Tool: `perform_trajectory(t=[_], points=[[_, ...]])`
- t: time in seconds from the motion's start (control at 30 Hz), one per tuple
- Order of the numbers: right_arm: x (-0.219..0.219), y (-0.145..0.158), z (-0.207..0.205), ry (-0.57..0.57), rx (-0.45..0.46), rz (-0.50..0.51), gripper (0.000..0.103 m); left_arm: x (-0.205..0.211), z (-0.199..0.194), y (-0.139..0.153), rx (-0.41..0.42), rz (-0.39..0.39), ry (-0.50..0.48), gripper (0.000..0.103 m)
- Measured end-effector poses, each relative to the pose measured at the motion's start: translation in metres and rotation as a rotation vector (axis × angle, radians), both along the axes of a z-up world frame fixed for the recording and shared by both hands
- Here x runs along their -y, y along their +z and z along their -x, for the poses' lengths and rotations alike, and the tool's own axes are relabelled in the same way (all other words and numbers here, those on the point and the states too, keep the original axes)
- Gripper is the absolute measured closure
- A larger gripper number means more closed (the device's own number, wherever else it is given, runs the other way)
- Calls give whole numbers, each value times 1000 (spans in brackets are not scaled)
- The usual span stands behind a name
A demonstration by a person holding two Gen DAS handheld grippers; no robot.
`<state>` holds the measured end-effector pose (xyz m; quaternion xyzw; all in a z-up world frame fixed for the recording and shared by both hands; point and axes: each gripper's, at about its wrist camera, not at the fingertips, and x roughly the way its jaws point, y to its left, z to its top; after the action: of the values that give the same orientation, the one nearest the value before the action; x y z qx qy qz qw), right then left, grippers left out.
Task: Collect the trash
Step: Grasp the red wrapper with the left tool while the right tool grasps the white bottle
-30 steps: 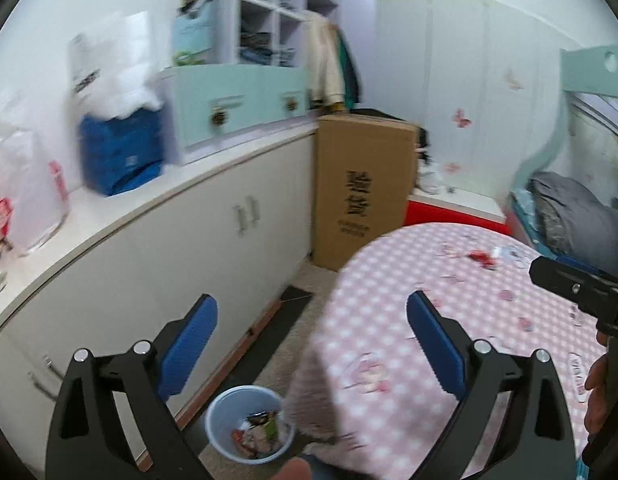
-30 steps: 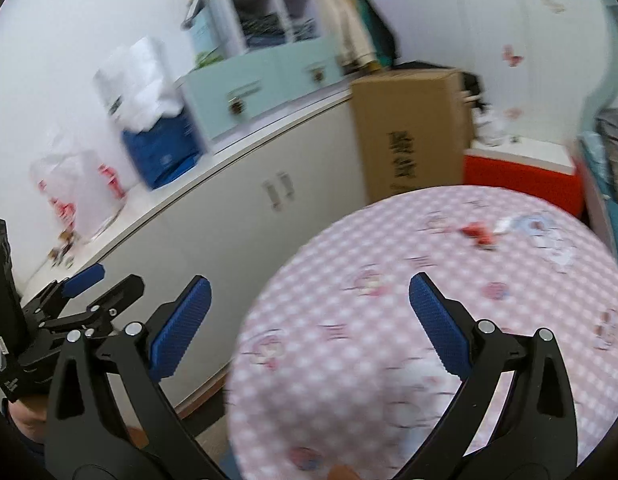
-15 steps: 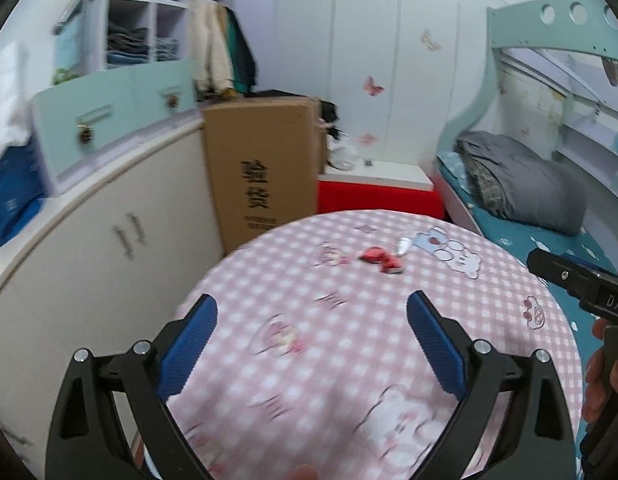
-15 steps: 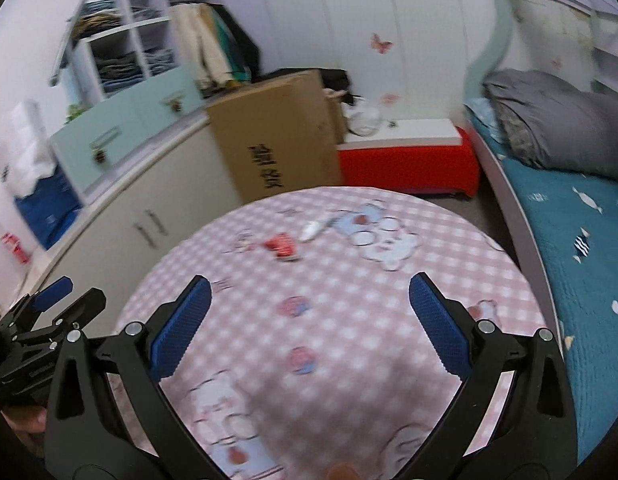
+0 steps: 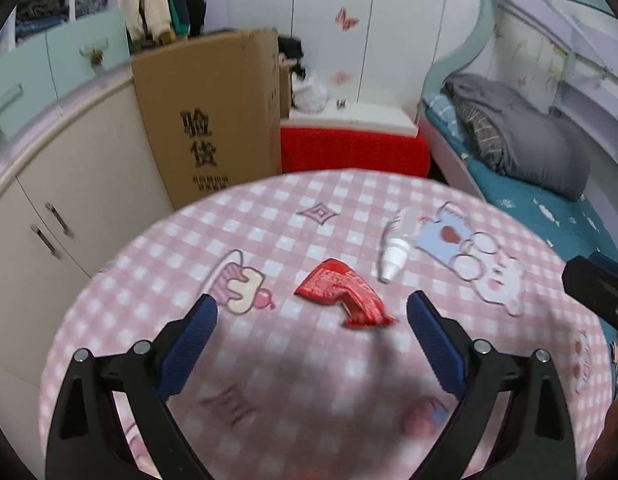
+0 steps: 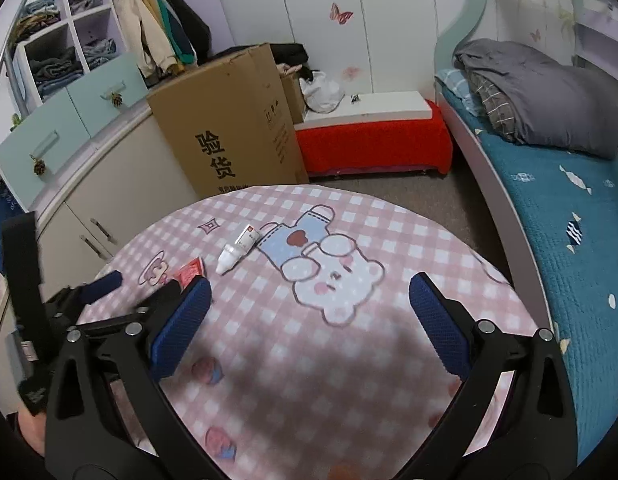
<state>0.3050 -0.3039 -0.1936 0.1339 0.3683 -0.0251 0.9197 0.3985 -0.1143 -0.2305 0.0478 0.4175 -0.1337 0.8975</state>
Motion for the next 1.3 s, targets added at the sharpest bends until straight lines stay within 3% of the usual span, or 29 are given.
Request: perform_trajectory(t=[0.07,0.1,0.23,0.3,0.37,0.5,0.53,0.6,0.77,0.93,1.3], points=[[-5,-6,-18,21,-14,6,6,-1,-11,-6,-21,18,11,16],[-8,-9,-29,36,-21,6,6,1,-14,-8,-30,28,11,30],[-23,-18,-59,76,-49,1,8,3,-20,-14,-59,50,-32,52],[-31,-23,-72,91,-62,3,16,0,-17,-14,-57,65,-47,69],[-42,-29,-85,110,-80,6,27,-8,-16,-14,-66,90,-48,78],[-64,-47,-108,135,-140,48,53,-29,-13,-14,-69,115,-19,80],[-67,-48,-109,131,-134,67,55,-37,-11,-14,-67,116,-6,80],[-71,-48,-107,119,-118,86,68,-48,-8,-11,-66,122,7,80],[-74,-46,-83,124,-99,35,70,-73,8,-1,-43,137,36,80],[-84,-24,-39,157,-64,-16,72,-109,41,18,-6,166,84,82],[-160,29,46,309,25,-50,76,-190,134,70,96,191,179,83]])
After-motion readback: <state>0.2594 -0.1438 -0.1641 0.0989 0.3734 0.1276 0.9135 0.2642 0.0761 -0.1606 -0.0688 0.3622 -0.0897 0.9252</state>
